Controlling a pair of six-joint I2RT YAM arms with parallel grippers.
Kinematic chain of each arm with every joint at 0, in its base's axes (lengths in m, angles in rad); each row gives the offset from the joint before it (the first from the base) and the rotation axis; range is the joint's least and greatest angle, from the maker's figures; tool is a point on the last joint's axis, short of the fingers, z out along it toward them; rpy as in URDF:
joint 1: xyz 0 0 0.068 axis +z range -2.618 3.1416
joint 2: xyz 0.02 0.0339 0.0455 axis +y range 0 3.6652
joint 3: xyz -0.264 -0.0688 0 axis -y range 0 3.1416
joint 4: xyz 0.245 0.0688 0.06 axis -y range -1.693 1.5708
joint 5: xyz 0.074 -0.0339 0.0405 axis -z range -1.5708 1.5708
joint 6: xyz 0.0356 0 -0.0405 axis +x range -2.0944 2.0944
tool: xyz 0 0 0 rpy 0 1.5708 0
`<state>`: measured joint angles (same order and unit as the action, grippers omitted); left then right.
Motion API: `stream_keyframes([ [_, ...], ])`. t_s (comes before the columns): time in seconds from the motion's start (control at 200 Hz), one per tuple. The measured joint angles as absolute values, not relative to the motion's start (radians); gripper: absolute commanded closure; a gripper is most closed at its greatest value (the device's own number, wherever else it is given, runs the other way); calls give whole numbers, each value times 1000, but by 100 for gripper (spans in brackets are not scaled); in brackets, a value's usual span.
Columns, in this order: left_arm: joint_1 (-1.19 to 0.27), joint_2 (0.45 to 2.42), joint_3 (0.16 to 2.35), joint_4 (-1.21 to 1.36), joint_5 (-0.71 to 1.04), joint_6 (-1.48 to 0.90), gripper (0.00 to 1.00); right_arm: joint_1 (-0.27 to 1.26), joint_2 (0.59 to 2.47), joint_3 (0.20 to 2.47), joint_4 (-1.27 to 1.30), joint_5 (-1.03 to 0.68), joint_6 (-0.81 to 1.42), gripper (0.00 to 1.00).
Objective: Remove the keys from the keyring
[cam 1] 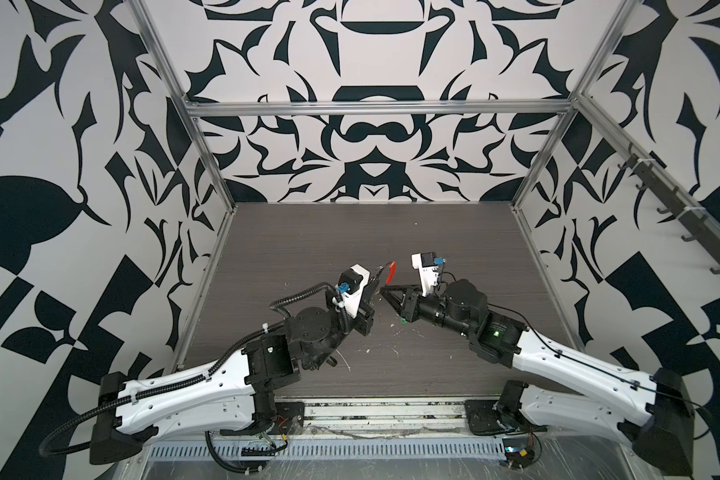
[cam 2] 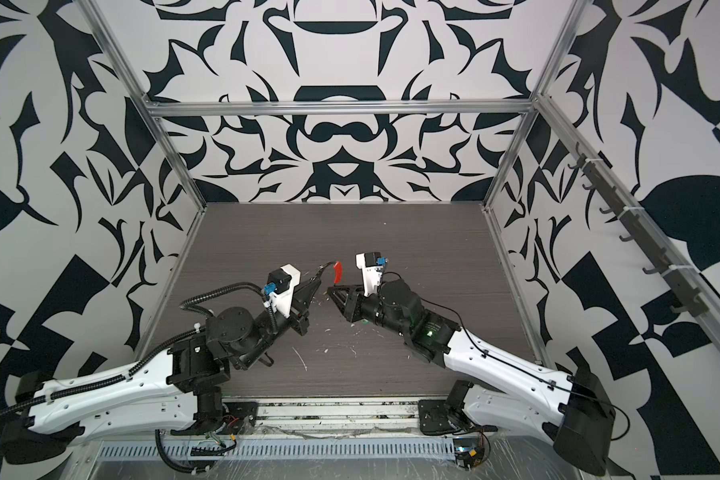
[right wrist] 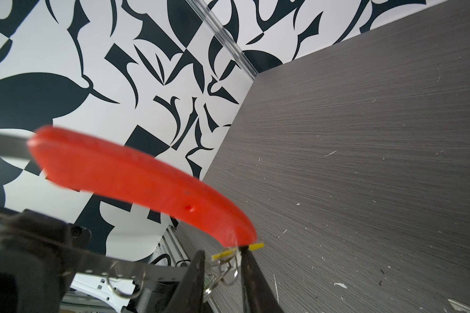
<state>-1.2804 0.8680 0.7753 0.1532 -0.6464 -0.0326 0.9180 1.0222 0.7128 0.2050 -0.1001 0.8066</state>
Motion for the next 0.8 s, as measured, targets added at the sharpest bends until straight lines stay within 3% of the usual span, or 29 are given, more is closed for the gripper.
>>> stream_keyframes([
  [0.08,-1280,865,774,153,-646,-33,100,918,1032,713,209,-102,807,79],
  [0.27,-1280,852,770,150,-651,-35,100,918,1037,714,225,-114,800,100],
  [0.71,-1280,776,744,146,-668,-147,100,909,1047,709,333,-277,579,100],
  [0.8,-1280,755,741,137,-659,-176,69,910,1043,709,337,-306,539,100],
])
